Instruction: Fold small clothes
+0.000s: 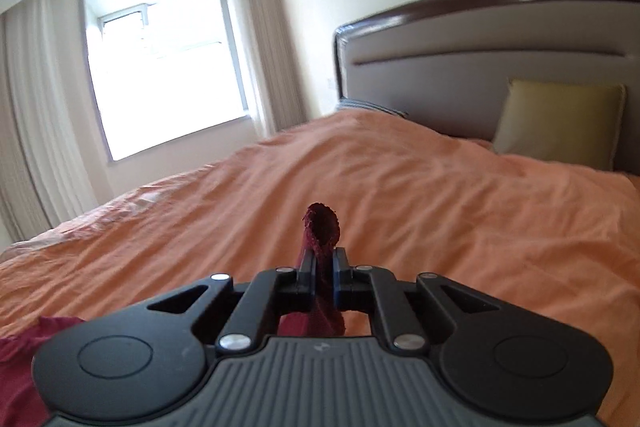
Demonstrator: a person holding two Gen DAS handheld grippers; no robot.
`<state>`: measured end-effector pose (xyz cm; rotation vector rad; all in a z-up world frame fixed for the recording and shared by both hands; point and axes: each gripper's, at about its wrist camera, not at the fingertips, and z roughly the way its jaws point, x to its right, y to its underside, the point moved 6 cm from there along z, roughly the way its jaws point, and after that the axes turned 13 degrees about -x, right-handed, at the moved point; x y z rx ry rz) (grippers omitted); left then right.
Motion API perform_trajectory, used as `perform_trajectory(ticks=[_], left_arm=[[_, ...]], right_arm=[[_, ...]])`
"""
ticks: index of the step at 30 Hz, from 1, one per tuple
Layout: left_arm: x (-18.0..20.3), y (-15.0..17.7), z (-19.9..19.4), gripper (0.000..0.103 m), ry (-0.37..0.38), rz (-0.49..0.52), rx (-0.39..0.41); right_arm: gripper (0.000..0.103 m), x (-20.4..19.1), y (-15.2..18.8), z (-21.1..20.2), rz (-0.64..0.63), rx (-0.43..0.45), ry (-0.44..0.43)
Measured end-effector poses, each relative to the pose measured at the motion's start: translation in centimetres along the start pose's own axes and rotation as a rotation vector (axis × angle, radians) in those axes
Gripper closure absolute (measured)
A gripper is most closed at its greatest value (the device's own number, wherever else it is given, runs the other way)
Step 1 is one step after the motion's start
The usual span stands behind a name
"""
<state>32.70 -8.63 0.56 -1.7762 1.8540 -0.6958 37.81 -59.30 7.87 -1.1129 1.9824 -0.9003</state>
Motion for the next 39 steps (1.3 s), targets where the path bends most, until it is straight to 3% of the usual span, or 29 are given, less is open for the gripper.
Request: perform_trajectory(ticks=[7, 12, 15, 18, 19, 22, 29, 33, 39], left_arm=[[-3.9, 0.1, -1.8, 0.001, -0.001, -0.074, 0.035], [-7.5, 0.6, -3.0, 0.001, -0.018, -0.140, 0.056], [-9.8, 1.1, -3.6, 0.001, -0.036, -0.180, 0.064], [-11.9, 2.1, -4.0, 0.001, -0.045, -0.222, 0.061], [-12.5, 2.4, -4.0, 0.001, -0.046, -0.228, 0.056], [-13.3, 3.0, -3.5, 0.001, -0.060, -0.228, 0.039], [-12.6, 3.1, -2.6, 0.001, -0.043, -0.213, 0.033], [-11.4, 2.5, -2.1, 0.001, -0.036, -0.190, 0.026], [-9.9, 1.9, -1.7, 0.001, -0.034, -0.168, 0.014]], right_arm=[[0.094, -18.3, -2.9, -4.2, -0.255, 0.061, -0.273], [0.096, -30.5, -0.6, -3.9, -0.412, 0.015, -0.402], [0.096, -34.2, 1.8, -2.7, -0.460, -0.033, -0.418], [0.095, -33.6, 3.6, -0.8, -0.458, -0.073, -0.373], [0.090, -32.6, 4.5, -0.1, -0.470, -0.073, -0.329], [0.059, -28.7, 7.1, 2.1, -0.469, -0.077, -0.205], [0.051, -19.7, 12.7, 6.8, -0.469, -0.141, -0.003], [0.047, -17.4, 14.8, 8.5, -0.454, -0.194, 0.014], [0.043, -17.4, 15.2, 11.2, -0.400, -0.261, -0.023]])
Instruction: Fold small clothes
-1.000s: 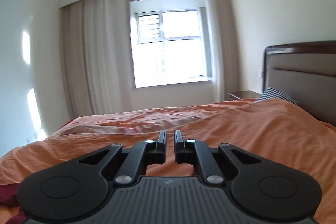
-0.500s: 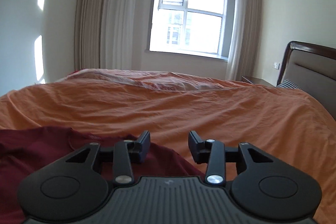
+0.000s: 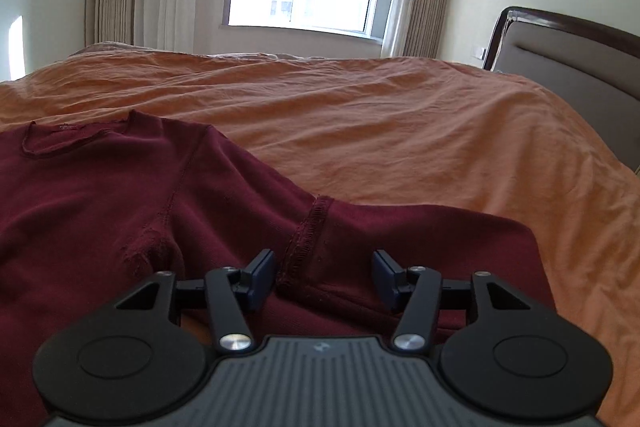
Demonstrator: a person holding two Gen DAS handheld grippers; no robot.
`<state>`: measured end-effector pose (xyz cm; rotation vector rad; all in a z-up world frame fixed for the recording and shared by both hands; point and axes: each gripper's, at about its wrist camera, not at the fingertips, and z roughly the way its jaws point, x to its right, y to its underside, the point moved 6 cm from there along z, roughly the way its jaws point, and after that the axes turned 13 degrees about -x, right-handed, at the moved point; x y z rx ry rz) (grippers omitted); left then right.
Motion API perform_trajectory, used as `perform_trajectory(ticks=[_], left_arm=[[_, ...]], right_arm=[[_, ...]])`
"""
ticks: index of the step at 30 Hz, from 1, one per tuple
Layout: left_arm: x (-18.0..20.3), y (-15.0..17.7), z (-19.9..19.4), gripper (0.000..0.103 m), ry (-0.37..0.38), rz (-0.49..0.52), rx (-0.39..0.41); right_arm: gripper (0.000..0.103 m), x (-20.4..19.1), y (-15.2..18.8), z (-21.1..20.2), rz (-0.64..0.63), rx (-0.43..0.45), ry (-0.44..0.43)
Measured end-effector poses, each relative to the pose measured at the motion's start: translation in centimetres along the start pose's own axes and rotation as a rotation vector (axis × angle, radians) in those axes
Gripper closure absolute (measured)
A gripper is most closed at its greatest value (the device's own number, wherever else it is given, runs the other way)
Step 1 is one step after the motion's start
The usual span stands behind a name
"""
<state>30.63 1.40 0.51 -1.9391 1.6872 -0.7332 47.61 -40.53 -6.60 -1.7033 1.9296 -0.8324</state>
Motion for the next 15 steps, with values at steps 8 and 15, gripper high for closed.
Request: perform_trajectory(ticks=[8, 15], left_arm=[[0.6, 0.2, -0.1, 0.001, -0.027, 0.031, -0.018], [0.6, -0.4, -0.5, 0.001, -0.016, 0.037, 0.005]], right_arm=[[0.091, 0.8, -1.0, -1.4, 0.031, 0.030, -0.043], [0.091, 0.7, -5.8, -8.1, 0.090, 0.156, -0.171]])
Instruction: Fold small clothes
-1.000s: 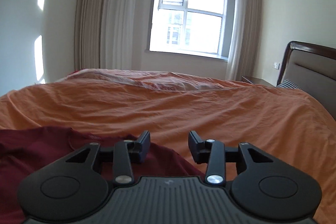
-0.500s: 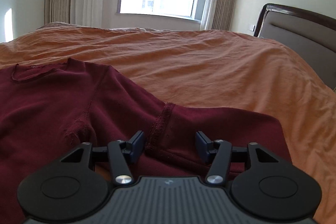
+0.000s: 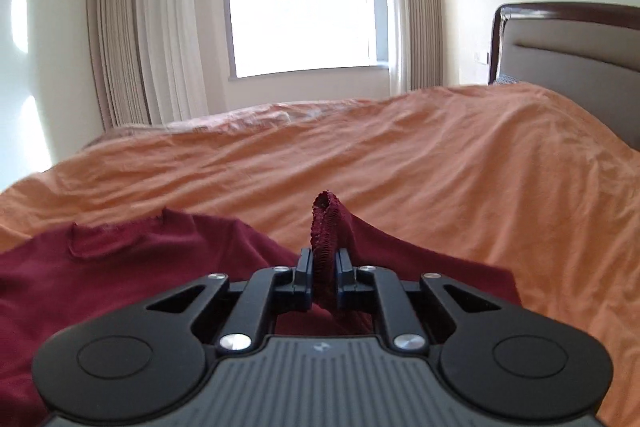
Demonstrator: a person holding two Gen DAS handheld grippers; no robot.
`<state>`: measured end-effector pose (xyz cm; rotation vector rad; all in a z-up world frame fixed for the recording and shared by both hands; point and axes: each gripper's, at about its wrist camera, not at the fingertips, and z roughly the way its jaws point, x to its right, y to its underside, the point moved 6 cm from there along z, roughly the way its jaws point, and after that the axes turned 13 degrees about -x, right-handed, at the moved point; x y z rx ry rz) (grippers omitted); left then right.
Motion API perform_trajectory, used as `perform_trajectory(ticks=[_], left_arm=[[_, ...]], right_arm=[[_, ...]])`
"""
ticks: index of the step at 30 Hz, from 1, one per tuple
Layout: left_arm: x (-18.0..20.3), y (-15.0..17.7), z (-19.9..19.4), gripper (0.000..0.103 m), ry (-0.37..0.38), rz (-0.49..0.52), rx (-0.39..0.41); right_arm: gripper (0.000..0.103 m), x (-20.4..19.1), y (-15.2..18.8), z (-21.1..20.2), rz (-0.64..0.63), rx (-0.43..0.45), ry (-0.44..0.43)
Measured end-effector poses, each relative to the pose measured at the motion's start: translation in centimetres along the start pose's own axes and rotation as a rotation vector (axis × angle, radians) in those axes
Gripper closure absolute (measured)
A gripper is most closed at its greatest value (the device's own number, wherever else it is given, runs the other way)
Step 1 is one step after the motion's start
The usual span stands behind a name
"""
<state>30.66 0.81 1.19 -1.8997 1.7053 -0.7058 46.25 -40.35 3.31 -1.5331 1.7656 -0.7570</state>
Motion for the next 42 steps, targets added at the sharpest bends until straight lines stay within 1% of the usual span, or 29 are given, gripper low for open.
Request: perform_trajectory(ticks=[3, 5, 8, 10, 12, 14, 18, 21, 23, 24, 25, 26, 27, 28, 29, 30, 32, 33, 35, 38, 40, 42], left_arm=[[-0.3, -0.3, -0.1, 0.001, 0.007, -0.016, 0.009], [-0.5, -0.4, -0.3, 0.001, 0.012, -0.026, 0.016], [-1.1, -0.4, -0.4, 0.001, 0.006, -0.036, 0.019], [-1.6, -0.3, -0.4, 0.001, 0.000, -0.044, 0.017], [-2.2, -0.2, -0.6, 0.001, -0.006, -0.057, 0.016], [-2.9, -0.1, -0.6, 0.001, -0.014, -0.067, 0.014], [-4.4, 0.0, -0.7, 0.001, -0.046, -0.084, 0.008], [-5.4, -0.1, -1.0, 0.001, -0.076, -0.094, 0.006], [-5.8, -0.2, -1.1, 0.001, -0.096, -0.101, 0.006], [-5.9, -0.3, -1.1, 0.001, -0.101, -0.102, 0.007], [-5.9, -0.4, -1.1, 0.001, -0.105, -0.103, 0.008], [-5.9, -0.5, -1.1, 0.001, -0.107, -0.101, 0.009], [-5.7, -0.7, -1.0, 0.001, -0.107, -0.098, 0.010], [-5.4, -1.0, -0.8, 0.001, -0.105, -0.094, 0.012], [-5.1, -1.3, -0.7, 0.001, -0.102, -0.091, 0.013], [-4.7, -1.7, -0.5, 0.001, -0.096, -0.088, 0.014], [-3.8, -2.5, -0.1, 0.001, -0.079, -0.078, 0.025], [-3.0, -3.1, 0.0, 0.001, -0.068, -0.071, 0.034], [-1.5, -4.2, 0.5, 0.001, -0.045, -0.046, 0.058], [1.2, -6.2, 2.1, 0.001, -0.019, 0.010, 0.094], [3.0, -7.6, 3.8, 0.001, -0.008, 0.039, 0.103], [4.6, -8.9, 5.7, 0.001, 0.005, 0.053, 0.116]], right_arm=[[0.091, -3.2, -3.1, -1.9, -0.019, 0.041, -0.097], [0.091, -5.8, -4.5, -2.5, -0.039, 0.054, -0.163], [0.091, -10.2, -5.8, -2.3, -0.070, 0.056, -0.247], [0.091, -13.3, -5.8, -1.8, -0.100, 0.056, -0.285], [0.091, -16.4, -5.2, -0.4, -0.122, 0.037, -0.317], [0.091, -19.2, -4.3, 1.3, -0.124, -0.001, -0.352], [0.091, -24.3, -1.3, 5.0, -0.187, -0.071, -0.356], [0.090, -26.4, 1.2, 7.1, -0.226, -0.130, -0.349], [0.085, -26.9, 2.8, 7.8, -0.248, -0.167, -0.359], [0.081, -26.8, 3.2, 7.9, -0.254, -0.177, -0.373], [0.074, -26.8, 3.7, 7.7, -0.266, -0.180, -0.389], [0.061, -26.5, 3.9, 7.4, -0.279, -0.178, -0.400], [0.053, -26.0, 4.0, 6.8, -0.292, -0.168, -0.414], [0.040, -25.4, 3.9, 6.0, -0.308, -0.151, -0.429], [0.031, -24.7, 3.8, 5.3, -0.324, -0.135, -0.439], [0.027, -23.8, 3.8, 4.6, -0.339, -0.123, -0.448], [0.012, -21.3, 3.4, 3.4, -0.370, -0.104, -0.458], [0.010, -19.7, 3.4, 2.8, -0.382, -0.095, -0.451], [0.003, -16.2, 3.3, 2.3, -0.380, -0.082, -0.405], [0.001, -10.1, 3.2, 2.5, -0.320, -0.074, -0.302], [0.001, -6.0, 3.2, 3.3, -0.231, -0.101, -0.255], [0.001, -2.2, 3.3, 4.3, -0.107, -0.143, -0.255]])
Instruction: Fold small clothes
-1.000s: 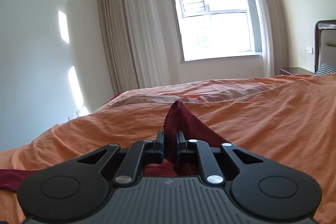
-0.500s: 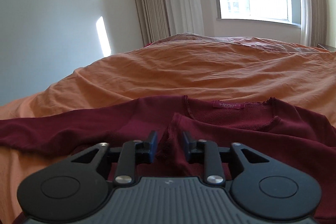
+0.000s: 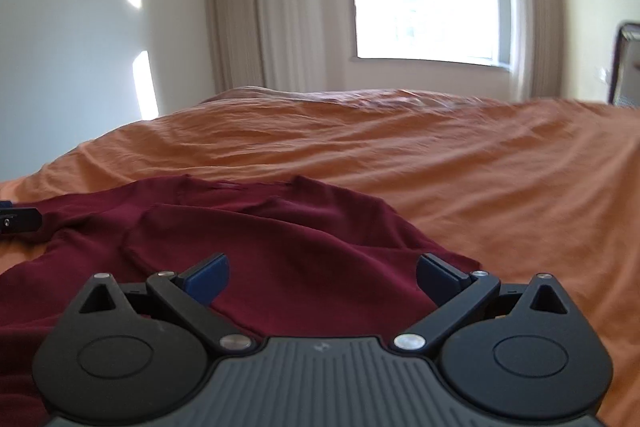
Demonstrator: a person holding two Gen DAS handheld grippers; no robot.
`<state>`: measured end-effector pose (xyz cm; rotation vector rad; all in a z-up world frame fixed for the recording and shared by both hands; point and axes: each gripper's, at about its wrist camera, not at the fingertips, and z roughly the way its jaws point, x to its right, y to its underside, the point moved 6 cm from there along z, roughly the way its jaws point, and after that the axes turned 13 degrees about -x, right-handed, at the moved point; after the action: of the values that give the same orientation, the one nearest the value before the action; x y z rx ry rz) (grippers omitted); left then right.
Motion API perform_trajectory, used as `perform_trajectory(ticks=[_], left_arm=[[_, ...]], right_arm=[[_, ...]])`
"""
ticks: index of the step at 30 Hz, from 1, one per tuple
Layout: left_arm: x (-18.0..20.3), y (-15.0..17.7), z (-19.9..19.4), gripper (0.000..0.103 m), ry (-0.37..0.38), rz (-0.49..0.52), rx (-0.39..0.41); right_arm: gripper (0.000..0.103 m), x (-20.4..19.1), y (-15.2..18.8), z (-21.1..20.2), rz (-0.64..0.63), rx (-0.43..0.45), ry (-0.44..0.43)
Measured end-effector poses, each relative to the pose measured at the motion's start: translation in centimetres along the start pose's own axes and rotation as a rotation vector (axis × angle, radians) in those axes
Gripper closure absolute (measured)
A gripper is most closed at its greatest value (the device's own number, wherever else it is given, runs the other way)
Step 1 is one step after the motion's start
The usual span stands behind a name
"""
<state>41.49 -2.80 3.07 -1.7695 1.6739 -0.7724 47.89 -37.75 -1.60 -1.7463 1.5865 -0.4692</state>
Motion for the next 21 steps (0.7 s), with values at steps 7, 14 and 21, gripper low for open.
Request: perform_trajectory(ticks=[7, 14, 21], left_arm=[[2.0, -1.4, 7.8, 0.001, -0.011, -0.009, -0.023], [0.7, 0.4, 12.5, 0.001, -0.088, -0.041, -0.119], [0.3, 1.4, 13.7, 0.000, -0.080, -0.050, -0.141]], right_arm=[[0.011, 7.6, 0.6, 1.2, 0.215, -0.011, -0.078], [0.046, 10.3, 0.0, 5.3, 0.408, -0.046, -0.163], [0.089, 11.0, -1.4, 5.4, 0.393, -0.034, -0.150]])
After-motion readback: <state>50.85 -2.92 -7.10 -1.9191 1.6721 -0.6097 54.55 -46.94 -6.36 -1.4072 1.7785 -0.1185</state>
